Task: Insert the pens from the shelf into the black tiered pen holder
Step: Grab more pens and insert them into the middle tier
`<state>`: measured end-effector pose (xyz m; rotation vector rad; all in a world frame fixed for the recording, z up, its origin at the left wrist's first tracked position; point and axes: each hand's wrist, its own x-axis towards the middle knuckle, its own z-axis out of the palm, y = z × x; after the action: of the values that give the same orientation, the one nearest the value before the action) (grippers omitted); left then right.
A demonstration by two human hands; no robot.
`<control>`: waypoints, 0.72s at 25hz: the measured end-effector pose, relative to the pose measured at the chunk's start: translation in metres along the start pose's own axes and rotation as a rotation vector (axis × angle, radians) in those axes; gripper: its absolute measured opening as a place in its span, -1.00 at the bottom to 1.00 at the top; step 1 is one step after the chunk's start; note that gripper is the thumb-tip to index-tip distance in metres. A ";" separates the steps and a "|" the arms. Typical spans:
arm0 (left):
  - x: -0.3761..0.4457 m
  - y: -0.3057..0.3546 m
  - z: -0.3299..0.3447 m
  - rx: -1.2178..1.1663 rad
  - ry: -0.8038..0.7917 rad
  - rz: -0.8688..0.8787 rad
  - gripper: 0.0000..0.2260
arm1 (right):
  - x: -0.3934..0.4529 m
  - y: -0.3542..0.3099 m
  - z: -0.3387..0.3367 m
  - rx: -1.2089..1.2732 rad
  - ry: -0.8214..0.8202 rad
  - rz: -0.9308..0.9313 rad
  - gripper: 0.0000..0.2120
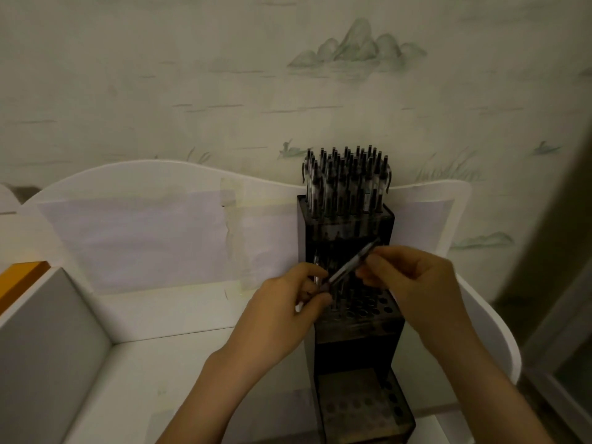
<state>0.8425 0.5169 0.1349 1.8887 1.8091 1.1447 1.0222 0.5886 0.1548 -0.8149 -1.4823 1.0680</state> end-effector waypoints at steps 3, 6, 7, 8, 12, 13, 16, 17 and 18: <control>-0.001 -0.004 -0.008 0.096 0.044 0.013 -0.68 | 0.008 -0.011 -0.016 -0.081 0.103 -0.118 -0.83; -0.001 -0.005 -0.015 0.193 0.087 0.029 -0.58 | 0.011 -0.010 -0.022 -0.384 0.142 -0.249 -0.92; 0.000 -0.005 -0.016 0.222 0.091 0.033 -0.56 | 0.011 -0.007 -0.020 -0.453 0.139 -0.283 -0.93; -0.001 -0.004 -0.017 0.249 0.092 0.036 -0.55 | 0.012 -0.002 -0.018 -0.499 0.131 -0.315 -0.93; -0.006 -0.001 -0.015 0.365 0.097 0.054 -0.52 | 0.017 0.015 -0.012 -0.563 0.096 -0.393 -0.94; -0.006 -0.001 -0.014 0.386 0.097 0.053 -0.52 | 0.019 0.018 -0.012 -0.564 0.091 -0.401 -0.94; -0.007 0.000 -0.013 0.414 0.099 0.038 -0.52 | 0.021 0.028 -0.009 -0.591 0.067 -0.423 -0.94; -0.008 0.000 -0.013 0.422 0.102 0.033 -0.52 | 0.022 0.034 -0.007 -0.606 0.049 -0.419 -0.94; -0.009 0.000 -0.013 0.427 0.104 0.027 -0.53 | 0.022 0.040 -0.005 -0.622 0.026 -0.391 -0.95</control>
<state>0.8343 0.5046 0.1407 2.1145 2.2349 0.9340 1.0213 0.6238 0.1255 -0.8989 -1.8855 0.2959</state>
